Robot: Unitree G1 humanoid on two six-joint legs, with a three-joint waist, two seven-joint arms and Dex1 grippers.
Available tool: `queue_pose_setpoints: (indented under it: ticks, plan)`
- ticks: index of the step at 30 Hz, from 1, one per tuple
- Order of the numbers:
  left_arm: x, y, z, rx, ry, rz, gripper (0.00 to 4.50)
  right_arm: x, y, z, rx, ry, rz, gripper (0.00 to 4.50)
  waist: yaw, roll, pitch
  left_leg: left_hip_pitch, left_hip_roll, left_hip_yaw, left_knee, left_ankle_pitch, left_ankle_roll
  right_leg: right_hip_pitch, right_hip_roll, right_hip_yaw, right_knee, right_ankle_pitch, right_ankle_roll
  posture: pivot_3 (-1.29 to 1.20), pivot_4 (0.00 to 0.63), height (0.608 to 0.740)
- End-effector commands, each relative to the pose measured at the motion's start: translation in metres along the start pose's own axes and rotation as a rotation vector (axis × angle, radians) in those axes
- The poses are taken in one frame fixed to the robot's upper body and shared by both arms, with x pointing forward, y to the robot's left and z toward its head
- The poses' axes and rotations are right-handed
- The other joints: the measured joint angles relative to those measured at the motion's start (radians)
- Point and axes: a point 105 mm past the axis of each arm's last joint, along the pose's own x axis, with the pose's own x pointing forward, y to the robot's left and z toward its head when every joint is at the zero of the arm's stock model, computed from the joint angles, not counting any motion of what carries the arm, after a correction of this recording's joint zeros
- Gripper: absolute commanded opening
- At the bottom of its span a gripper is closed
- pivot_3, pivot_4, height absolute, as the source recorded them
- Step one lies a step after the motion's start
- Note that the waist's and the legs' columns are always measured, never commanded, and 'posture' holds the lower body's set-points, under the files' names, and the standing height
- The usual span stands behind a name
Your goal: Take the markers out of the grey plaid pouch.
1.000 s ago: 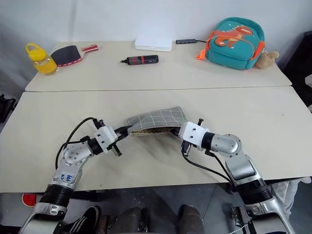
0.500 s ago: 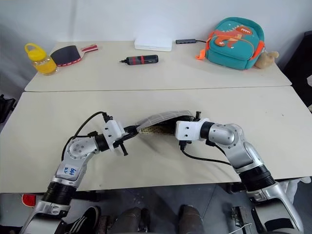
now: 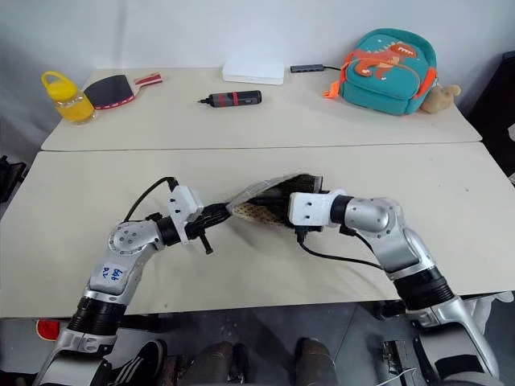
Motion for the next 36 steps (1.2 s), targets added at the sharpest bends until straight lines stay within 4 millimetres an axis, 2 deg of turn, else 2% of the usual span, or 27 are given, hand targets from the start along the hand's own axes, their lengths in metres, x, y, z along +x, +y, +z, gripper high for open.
queue_pose_setpoints:
  ticks: [1, 2, 6, 9, 14, 23, 28, 31, 36]
  plan:
    - [-0.001, -0.004, 0.020, -0.064, -0.078, -0.022, 0.00, -0.015, -0.007, 0.011, -0.023, -0.017, 0.062, 2.81, 0.002, 0.000, 0.000, 0.000, 0.000, 0.000, 0.000, 0.000, 0.000, 0.000, 0.000, 0.000, 0.000, 0.000, 0.000, 0.00, 0.150, 0.740]
    - [0.000, -0.005, 0.020, -0.097, -0.075, -0.030, 0.00, -0.017, -0.009, 0.011, -0.054, -0.004, 0.069, 2.50, 0.002, 0.000, 0.000, 0.000, 0.000, -0.001, 0.000, 0.000, 0.000, 0.001, 0.000, 0.000, 0.000, 0.000, 0.000, 0.00, 0.150, 0.740]
    - [0.000, -0.011, 0.021, -0.210, -0.060, -0.082, 0.00, -0.025, -0.016, 0.021, -0.032, -0.011, 0.137, 2.50, -0.001, 0.000, 0.000, 0.000, 0.000, 0.000, 0.000, 0.000, 0.000, 0.000, 0.000, 0.000, -0.001, 0.000, 0.000, 0.00, 0.150, 0.740]
    - [-0.001, -0.023, 0.022, -0.346, -0.030, -0.167, 0.00, -0.029, -0.009, 0.023, -0.001, 0.030, 0.255, 2.50, -0.002, 0.000, 0.000, 0.000, 0.000, 0.000, 0.000, 0.000, 0.000, 0.000, 0.000, 0.000, 0.000, 0.000, 0.000, 0.00, 0.150, 0.740]
    - [-0.002, -0.033, 0.019, -0.468, 0.015, -0.236, 0.00, -0.029, -0.005, 0.026, 0.038, 0.073, 0.361, 2.50, -0.001, 0.000, 0.000, 0.000, 0.000, 0.000, 0.000, 0.000, 0.000, 0.001, 0.000, 0.000, 0.000, 0.000, 0.000, 0.00, 0.150, 0.740]
    - [0.003, -0.038, 0.013, -0.511, 0.011, -0.210, 0.00, -0.009, 0.011, 0.004, 0.024, 0.149, 0.377, 2.50, 0.000, 0.000, 0.000, 0.000, 0.000, 0.000, 0.001, 0.000, 0.000, 0.001, 0.000, 0.000, -0.001, 0.000, 0.000, 0.00, 0.150, 0.740]
    - [0.004, -0.038, 0.011, -0.507, 0.013, -0.179, 0.00, -0.001, 0.017, 0.000, 0.007, 0.144, 0.365, 2.50, 0.000, 0.000, 0.000, 0.000, 0.000, 0.000, 0.001, 0.000, -0.001, 0.001, 0.000, 0.000, -0.001, 0.000, 0.000, 0.00, 0.150, 0.740]
    - [0.004, -0.037, 0.011, -0.512, 0.011, -0.177, 0.00, 0.000, 0.019, -0.001, -0.006, 0.145, 0.363, 1.93, 0.000, 0.000, 0.000, 0.000, 0.000, 0.000, 0.001, 0.000, -0.001, 0.001, 0.000, 0.000, -0.001, 0.000, 0.000, 0.00, 0.150, 0.740]
    - [0.006, -0.036, 0.011, -0.509, 0.011, -0.174, 0.00, 0.001, 0.025, -0.007, -0.007, 0.172, 0.380, 0.24, 0.000, 0.000, 0.000, 0.000, 0.000, 0.000, 0.001, 0.000, -0.001, 0.001, 0.000, 0.001, -0.001, 0.000, 0.000, 0.00, 0.150, 0.740]
